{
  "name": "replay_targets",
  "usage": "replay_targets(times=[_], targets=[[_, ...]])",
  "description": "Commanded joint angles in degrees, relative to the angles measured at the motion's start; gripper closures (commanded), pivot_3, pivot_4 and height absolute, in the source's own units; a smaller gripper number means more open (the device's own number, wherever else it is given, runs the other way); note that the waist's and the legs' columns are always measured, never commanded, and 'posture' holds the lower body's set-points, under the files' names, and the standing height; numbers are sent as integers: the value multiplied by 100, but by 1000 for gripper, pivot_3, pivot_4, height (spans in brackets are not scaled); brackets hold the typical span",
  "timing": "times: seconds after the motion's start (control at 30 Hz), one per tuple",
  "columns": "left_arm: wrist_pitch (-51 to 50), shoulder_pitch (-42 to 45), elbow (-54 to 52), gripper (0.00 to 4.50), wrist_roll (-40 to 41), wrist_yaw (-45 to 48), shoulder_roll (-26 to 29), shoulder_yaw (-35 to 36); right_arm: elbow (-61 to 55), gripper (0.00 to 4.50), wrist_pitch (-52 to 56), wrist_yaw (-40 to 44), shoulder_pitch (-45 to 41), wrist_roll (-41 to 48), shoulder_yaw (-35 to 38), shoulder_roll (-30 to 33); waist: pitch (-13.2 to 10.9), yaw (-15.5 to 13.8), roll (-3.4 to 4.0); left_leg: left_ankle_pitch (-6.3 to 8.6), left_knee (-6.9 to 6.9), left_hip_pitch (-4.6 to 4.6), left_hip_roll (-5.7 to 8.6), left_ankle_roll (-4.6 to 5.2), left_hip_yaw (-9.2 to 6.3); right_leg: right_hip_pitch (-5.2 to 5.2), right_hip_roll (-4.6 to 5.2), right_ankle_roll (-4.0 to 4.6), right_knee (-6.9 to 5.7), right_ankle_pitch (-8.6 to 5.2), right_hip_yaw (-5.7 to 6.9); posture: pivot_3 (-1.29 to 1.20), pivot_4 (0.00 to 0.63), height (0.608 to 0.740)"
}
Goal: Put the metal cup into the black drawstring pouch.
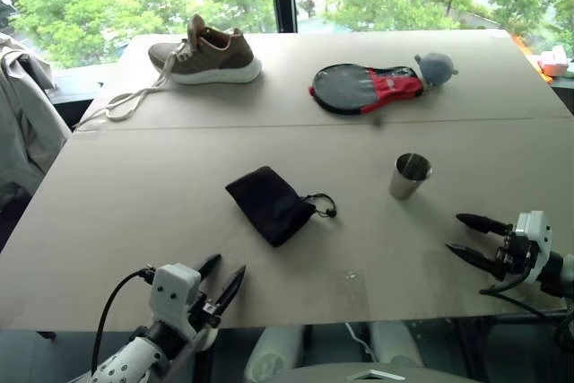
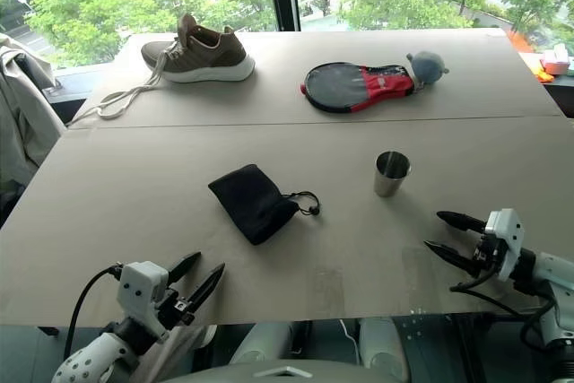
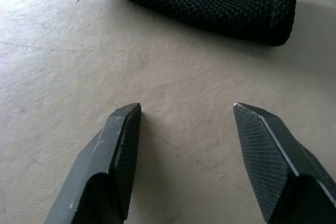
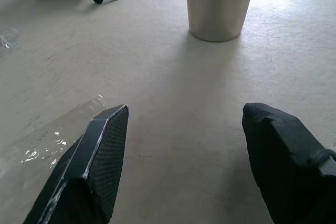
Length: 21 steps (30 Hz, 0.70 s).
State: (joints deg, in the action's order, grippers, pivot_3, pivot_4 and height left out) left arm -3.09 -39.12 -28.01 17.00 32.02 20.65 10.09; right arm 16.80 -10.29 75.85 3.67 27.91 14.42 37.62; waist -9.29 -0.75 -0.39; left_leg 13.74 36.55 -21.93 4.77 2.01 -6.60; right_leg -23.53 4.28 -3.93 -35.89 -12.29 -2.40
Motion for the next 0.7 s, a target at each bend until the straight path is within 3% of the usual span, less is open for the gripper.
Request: replay_targets(times=[0.03, 0.23, 0.43, 0.7], targets=[[81, -44, -95, 1603, 56, 45, -7, -41, -151, 1028, -45, 34, 2, 141, 168, 36, 0, 0, -1, 0, 0, 0, 0, 0, 0, 0, 0, 0, 0, 0, 0, 0, 150, 736], [88, 8, -248, 1603, 92, 139, 29, -147, -237, 1028, -6, 68, 44, 225, 177, 37, 0, 0, 0, 0, 0, 0, 0, 0, 0, 0, 0, 0, 0, 0, 0, 0, 150, 736], [-103, 151, -657, 1603, 77, 185, 244, -252, -838, 1028, 159, 668, 377, 525, -7, 111, -1, -7, 0, 0, 0, -2, 0, 0, -6, 0, 0, 1, 0, 0, 4, 0, 150, 736], [-371, 894, -998, 1603, -913, -215, 406, -1001, -2265, 1028, 446, 1138, 876, 1049, -314, 6, -1, 0, -1, 0, 0, 1, -1, -1, -4, 1, -1, -1, -1, 0, 2, 0, 150, 736]])
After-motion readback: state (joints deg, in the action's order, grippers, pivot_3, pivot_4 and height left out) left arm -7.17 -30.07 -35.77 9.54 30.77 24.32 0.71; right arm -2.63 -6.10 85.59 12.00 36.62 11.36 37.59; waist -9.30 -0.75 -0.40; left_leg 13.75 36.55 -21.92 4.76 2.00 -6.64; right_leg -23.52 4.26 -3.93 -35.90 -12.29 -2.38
